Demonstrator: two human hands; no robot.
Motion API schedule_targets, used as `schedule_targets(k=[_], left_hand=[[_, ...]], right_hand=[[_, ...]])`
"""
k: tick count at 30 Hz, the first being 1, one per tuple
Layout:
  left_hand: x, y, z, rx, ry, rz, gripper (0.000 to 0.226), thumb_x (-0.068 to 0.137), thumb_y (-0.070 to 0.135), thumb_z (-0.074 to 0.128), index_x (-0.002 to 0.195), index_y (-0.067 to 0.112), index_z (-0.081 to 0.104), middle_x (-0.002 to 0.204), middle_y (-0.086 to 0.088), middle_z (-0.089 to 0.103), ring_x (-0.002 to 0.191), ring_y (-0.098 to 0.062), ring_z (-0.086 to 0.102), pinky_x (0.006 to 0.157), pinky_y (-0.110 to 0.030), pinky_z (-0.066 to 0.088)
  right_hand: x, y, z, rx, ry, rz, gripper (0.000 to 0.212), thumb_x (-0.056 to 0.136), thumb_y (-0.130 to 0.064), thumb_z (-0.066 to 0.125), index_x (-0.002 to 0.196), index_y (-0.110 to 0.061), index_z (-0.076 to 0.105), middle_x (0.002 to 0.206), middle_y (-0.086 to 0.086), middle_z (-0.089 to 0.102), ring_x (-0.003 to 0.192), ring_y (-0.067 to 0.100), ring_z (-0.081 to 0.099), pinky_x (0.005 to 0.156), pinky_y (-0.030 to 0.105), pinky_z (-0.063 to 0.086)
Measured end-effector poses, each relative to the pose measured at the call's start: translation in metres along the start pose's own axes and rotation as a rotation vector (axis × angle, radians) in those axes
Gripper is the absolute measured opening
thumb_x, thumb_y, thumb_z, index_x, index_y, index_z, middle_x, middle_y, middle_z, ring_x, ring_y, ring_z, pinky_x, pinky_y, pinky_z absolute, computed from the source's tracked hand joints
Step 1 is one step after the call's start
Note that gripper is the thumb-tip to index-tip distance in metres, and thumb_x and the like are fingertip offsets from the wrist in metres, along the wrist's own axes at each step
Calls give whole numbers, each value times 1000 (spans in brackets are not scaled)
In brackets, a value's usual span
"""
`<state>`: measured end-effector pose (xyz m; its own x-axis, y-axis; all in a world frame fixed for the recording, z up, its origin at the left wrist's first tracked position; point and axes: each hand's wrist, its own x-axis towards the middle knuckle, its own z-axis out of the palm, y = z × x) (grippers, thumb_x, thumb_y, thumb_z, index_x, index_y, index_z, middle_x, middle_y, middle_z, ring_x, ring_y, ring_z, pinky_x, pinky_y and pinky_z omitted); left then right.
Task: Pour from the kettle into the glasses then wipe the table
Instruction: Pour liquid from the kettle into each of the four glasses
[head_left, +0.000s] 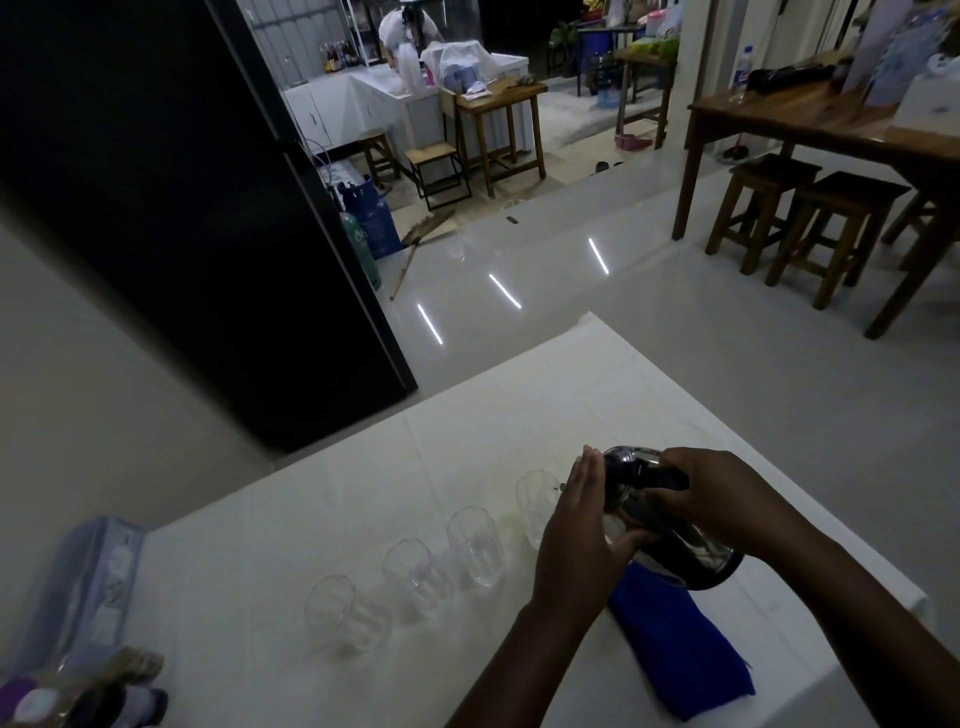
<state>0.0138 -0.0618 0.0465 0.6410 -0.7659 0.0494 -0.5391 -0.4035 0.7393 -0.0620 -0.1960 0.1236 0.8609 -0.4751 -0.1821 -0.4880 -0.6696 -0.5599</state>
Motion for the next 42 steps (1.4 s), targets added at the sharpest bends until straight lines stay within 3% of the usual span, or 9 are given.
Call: schedule_targets(k=[5,9,19,25,28,30,33,37,42], left_hand=[[0,-2,2,-1,5,-5,99,67,74,38,149,29,8,156,14,6,140,-2,6,107,-18,13],[1,-2,3,6,8,-9,99,66,75,36,149,30,8,156,15,6,139,-2,6,106,-20,16],[1,-4,2,5,21,2,98,67,73,38,149,29,8,156,15,6,141,-2,7,107,-20,17],[1,-4,2,3,19,7,99,66,75,36,149,29,8,156,14,7,140,-2,6,107,-20,17],[1,-4,1,20,5,14,101,65,75,35,150,27,9,157,11,7,140,-3,5,109,-21,16],[1,-5,1,44,-11,36,97,70,71,41,150,26,8,157,10,7,141,-4,5,111,-24,17],[1,-11,2,96,-34,87,91,83,46,65,150,24,7,157,9,7,142,-5,4,112,-25,18],[2,-18,2,147,-59,140,91,84,38,69,150,22,8,158,7,7,142,-4,1,113,-25,17],[7,-21,5,212,-92,193,91,82,37,70,149,20,11,158,3,9,141,-3,0,111,-21,14]], right_hand=[[1,-2,-1,-21,-7,0,31,82,-28,64,66,-41,41,64,-16,50,62,-1,48,53,15,31],[1,-2,-2,-22,-5,1,24,82,-29,65,70,-38,46,63,-16,50,61,-2,47,52,15,29],[2,-6,-2,-43,-4,6,37,83,-27,64,59,-38,38,60,-14,48,57,-1,45,51,14,27],[2,-2,2,1,0,1,27,82,-29,65,66,-40,46,64,-15,53,61,0,49,52,15,30],[1,6,7,40,5,7,10,83,-28,65,85,-32,55,74,-13,57,66,1,51,55,14,32],[-1,12,13,79,23,15,12,83,-27,65,91,-32,57,78,-12,57,68,2,52,56,13,34],[-6,19,22,133,40,25,16,83,-27,65,81,-35,51,71,-16,55,67,3,54,55,14,34],[-10,31,37,185,60,42,12,83,-27,65,88,-30,55,72,-14,57,70,6,58,56,16,38],[-15,41,50,254,135,36,18,82,-27,66,92,-34,53,71,-21,53,68,-3,52,57,14,35]])
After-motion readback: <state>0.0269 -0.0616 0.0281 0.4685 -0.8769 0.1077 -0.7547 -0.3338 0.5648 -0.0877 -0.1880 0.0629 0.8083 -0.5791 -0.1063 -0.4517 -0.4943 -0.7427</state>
